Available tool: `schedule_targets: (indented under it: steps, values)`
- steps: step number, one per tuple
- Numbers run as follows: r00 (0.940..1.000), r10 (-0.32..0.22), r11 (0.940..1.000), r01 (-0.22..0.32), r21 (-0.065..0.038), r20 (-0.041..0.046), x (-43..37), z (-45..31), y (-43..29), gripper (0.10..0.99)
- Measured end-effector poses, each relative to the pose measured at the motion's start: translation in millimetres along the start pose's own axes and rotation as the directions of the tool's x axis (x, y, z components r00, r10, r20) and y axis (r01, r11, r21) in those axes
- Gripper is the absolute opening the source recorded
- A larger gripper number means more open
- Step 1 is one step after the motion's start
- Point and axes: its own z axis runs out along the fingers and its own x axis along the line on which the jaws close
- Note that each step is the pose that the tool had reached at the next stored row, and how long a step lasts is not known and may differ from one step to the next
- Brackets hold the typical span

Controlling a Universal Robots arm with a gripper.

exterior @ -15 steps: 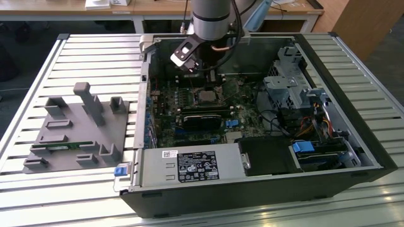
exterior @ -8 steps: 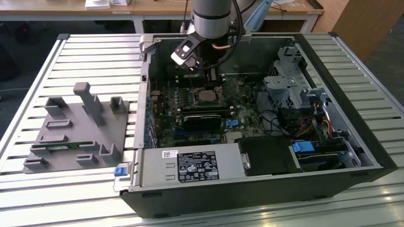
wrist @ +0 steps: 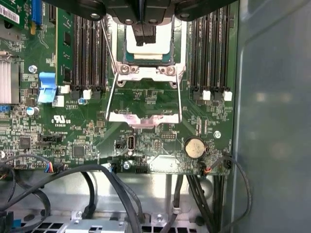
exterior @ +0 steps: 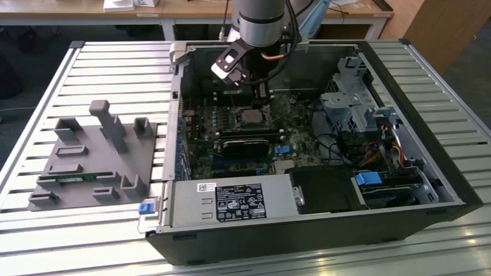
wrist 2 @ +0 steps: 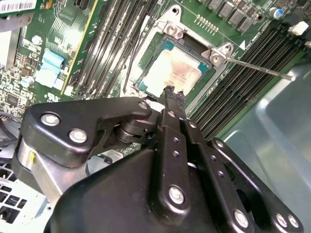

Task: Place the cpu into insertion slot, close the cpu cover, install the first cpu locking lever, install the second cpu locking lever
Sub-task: 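Close the cpu cover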

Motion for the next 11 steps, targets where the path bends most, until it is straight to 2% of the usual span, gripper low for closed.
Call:
schedule_targets:
  steps: [6, 11]
  values:
    - [1.0, 0.0, 1.0, 0.0, 0.0, 0.0, 0.0, 0.4, 5.7, 0.106]
    - [1.0, 0.0, 1.0, 0.0, 0.0, 0.0004, 0.0, -0.1, 6.6, 0.106]
